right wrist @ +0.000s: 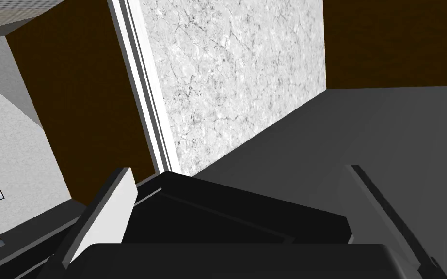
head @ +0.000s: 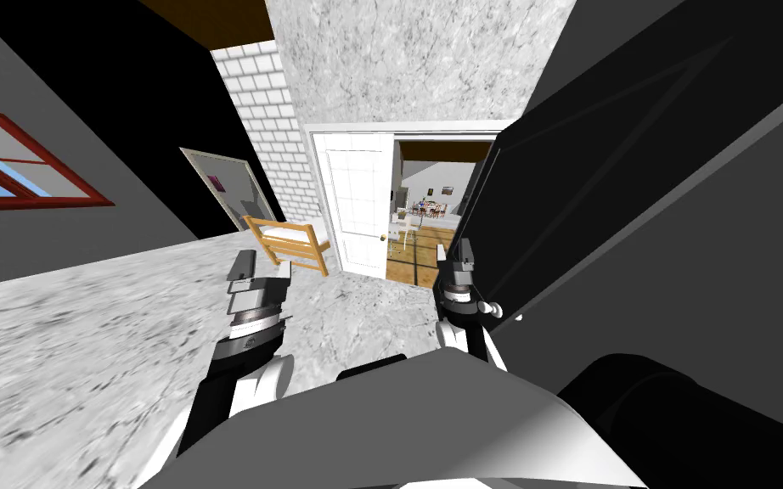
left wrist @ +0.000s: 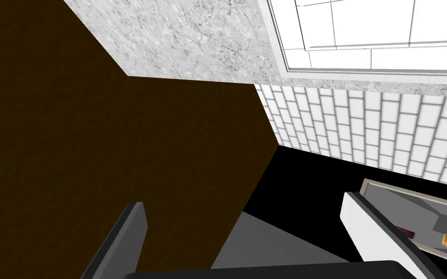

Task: Pull the door open

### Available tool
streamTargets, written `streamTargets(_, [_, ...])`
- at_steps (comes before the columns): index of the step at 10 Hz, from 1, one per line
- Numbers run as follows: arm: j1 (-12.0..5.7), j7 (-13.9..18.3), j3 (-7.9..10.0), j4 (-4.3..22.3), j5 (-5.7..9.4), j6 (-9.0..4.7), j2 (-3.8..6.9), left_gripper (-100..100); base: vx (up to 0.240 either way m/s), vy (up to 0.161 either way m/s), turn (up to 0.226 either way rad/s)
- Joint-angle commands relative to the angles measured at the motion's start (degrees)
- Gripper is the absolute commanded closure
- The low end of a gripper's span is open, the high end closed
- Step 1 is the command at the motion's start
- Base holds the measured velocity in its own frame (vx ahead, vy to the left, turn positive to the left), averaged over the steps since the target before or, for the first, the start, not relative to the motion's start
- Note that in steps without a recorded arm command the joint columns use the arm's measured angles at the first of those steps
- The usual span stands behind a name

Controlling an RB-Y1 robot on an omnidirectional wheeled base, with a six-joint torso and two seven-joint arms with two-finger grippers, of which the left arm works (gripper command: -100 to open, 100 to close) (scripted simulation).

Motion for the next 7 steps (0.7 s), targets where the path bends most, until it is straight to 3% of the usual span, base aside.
streamTargets(1, [-0.50, -1.75, 0.43, 1.90, -0.33, -0.44, 0.79, -100, 0.059, -0.027, -0.089])
streamTargets(7, [-2.41, -8.38, 2.06, 9.12, -1.60, -2.11, 2.98, -100, 0.128, -0.037, -0.075])
